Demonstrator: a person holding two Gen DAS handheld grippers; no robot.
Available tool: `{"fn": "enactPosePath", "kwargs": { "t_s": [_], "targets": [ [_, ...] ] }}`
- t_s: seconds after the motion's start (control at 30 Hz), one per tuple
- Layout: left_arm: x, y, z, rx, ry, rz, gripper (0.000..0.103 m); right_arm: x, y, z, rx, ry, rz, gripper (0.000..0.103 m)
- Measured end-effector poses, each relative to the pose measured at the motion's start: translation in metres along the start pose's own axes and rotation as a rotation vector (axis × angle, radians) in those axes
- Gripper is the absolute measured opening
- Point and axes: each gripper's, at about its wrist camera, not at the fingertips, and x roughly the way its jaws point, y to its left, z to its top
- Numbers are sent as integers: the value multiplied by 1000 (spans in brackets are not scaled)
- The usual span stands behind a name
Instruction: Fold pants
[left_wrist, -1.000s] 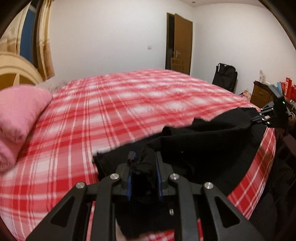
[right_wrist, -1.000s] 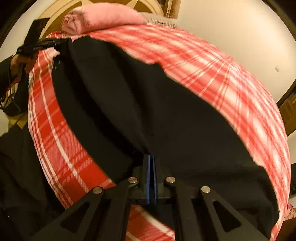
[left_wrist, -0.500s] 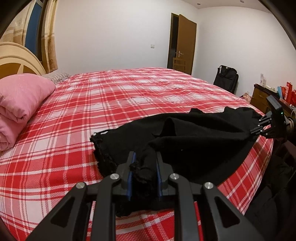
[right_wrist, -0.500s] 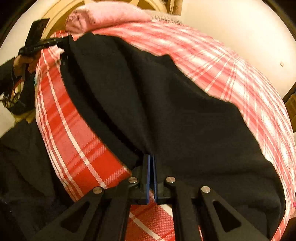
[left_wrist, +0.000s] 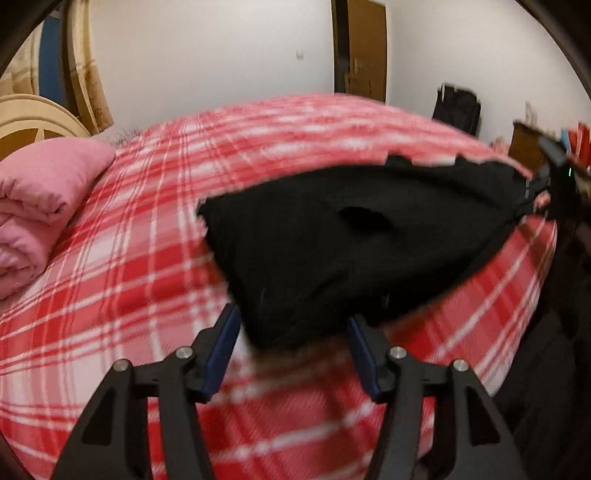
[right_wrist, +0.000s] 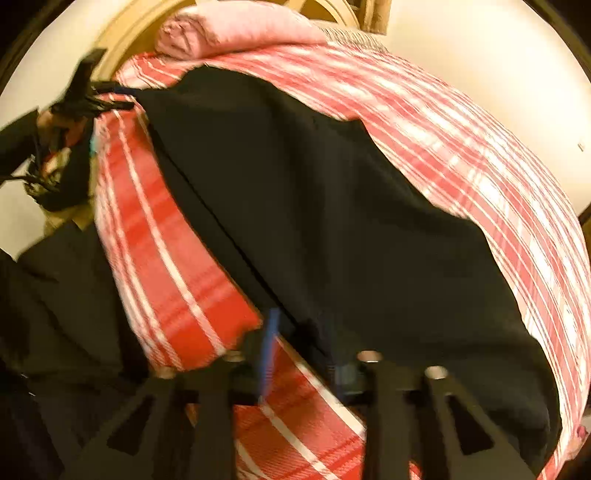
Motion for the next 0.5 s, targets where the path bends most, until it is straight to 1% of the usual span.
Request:
{"fn": "enactPosePath", "kwargs": {
  "t_s": [0.03, 0.1, 0.13, 0.17, 0.2, 0.23, 0.3, 0.37, 0.4, 0.43, 0.5],
  "targets": [
    [-3, 4, -6, 2, 20, 33, 61, -3, 2, 4, -2, -21, 12, 52],
    [-11, 13, -13, -18, 28, 66, 61, -3, 7, 14, 6, -51, 50, 52],
    [-15, 19, -16, -35, 30, 87, 61, 0, 9, 19, 10, -53, 58, 52],
    [-18, 26, -18, -56, 25, 119, 61, 4, 10, 25, 15, -57, 46, 52],
    [-23, 34, -19, -93, 12, 149, 61, 8, 10, 30, 23, -60, 34, 52],
    [-25, 38, -19, -122, 1, 161, 61, 11, 7, 36, 39, -67, 46, 52],
    [-32, 43, -13, -183, -55, 183, 61, 13, -4, 45, 84, -88, 101, 52],
    [-37, 33, 1, -194, -117, 169, 63, 14, -23, 61, 159, -117, 135, 52],
    [-37, 28, 7, -187, -138, 162, 67, 15, -35, 70, 202, -129, 147, 52],
    [-35, 15, 18, -173, -168, 150, 69, 17, -47, 80, 250, -141, 169, 52],
    [-29, -3, 34, -150, -209, 90, 70, 21, -65, 97, 322, -161, 213, 52]
  ]
}}
